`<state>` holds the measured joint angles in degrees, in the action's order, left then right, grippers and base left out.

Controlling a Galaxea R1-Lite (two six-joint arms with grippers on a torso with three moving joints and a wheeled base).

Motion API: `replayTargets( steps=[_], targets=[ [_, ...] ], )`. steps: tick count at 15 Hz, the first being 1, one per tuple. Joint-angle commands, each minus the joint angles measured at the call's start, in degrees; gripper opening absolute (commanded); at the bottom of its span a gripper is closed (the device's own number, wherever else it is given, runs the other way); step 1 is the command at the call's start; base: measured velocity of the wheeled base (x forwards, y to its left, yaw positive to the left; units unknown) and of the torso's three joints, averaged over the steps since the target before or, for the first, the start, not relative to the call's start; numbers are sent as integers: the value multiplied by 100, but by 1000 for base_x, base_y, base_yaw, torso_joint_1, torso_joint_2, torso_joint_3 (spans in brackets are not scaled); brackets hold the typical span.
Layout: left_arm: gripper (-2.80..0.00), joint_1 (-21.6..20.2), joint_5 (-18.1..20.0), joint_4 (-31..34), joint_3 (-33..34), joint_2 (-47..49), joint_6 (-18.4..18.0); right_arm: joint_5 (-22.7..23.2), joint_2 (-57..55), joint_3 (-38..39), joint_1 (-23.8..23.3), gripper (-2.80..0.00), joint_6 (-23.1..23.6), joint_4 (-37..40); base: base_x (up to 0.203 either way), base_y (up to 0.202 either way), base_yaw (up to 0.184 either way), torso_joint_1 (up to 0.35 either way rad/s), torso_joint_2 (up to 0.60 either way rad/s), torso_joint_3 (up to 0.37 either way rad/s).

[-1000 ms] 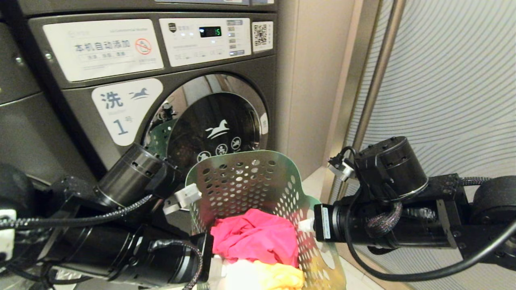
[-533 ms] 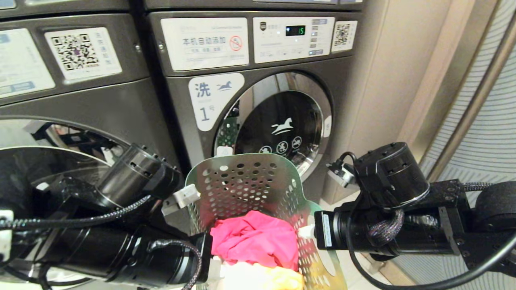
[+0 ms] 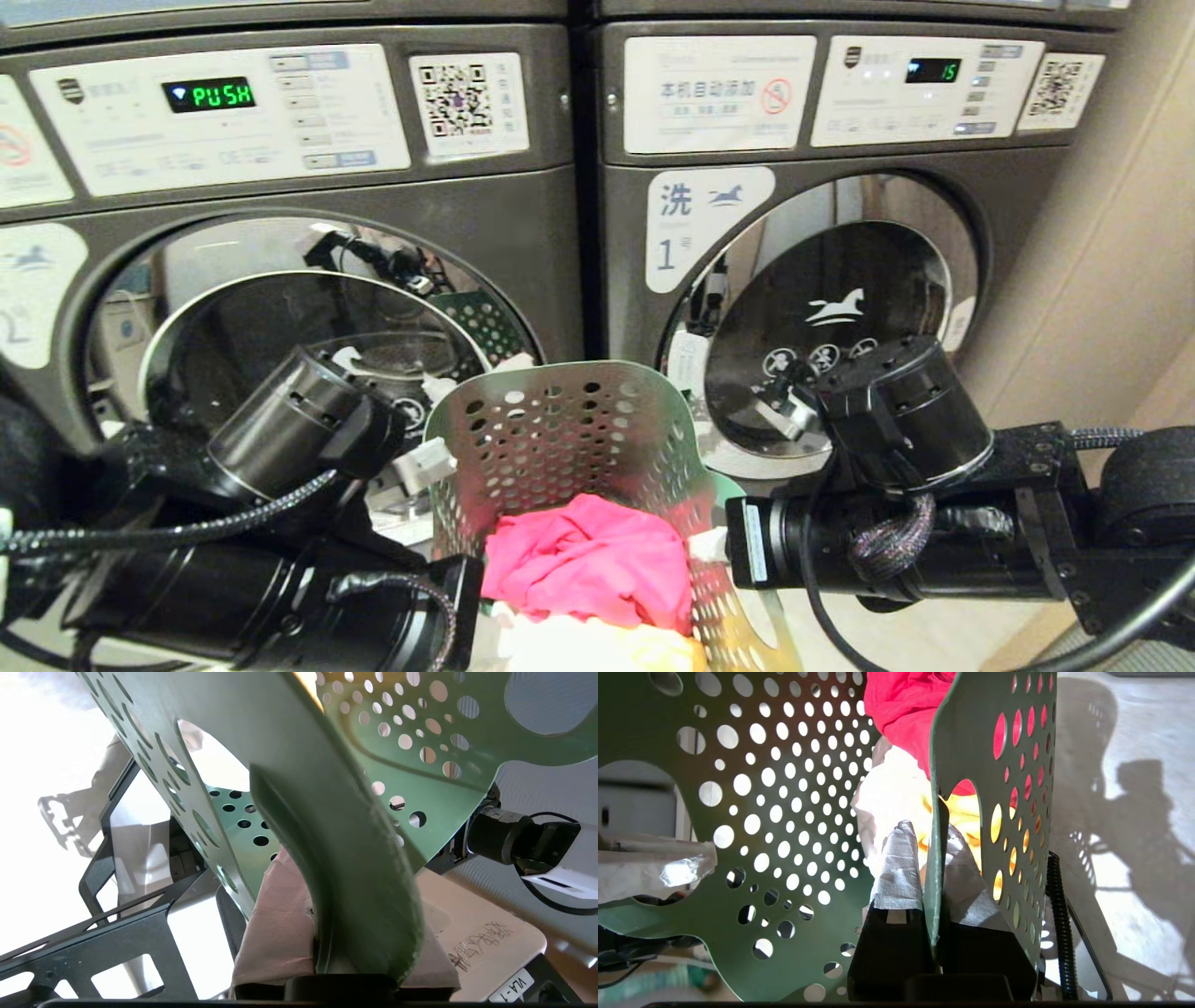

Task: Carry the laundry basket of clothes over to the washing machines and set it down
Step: Pick up the clothes basket and put it beside the washing machine

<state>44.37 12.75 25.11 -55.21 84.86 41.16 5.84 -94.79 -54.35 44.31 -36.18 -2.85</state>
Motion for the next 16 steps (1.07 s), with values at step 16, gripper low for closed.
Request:
replayTargets(
  steps=[16],
  targets=[
    [-280,1,-1,-24,107,22,15,-39,-13,135,121,-280,67,-14,0,-3,61,1,1,1]
  ],
)
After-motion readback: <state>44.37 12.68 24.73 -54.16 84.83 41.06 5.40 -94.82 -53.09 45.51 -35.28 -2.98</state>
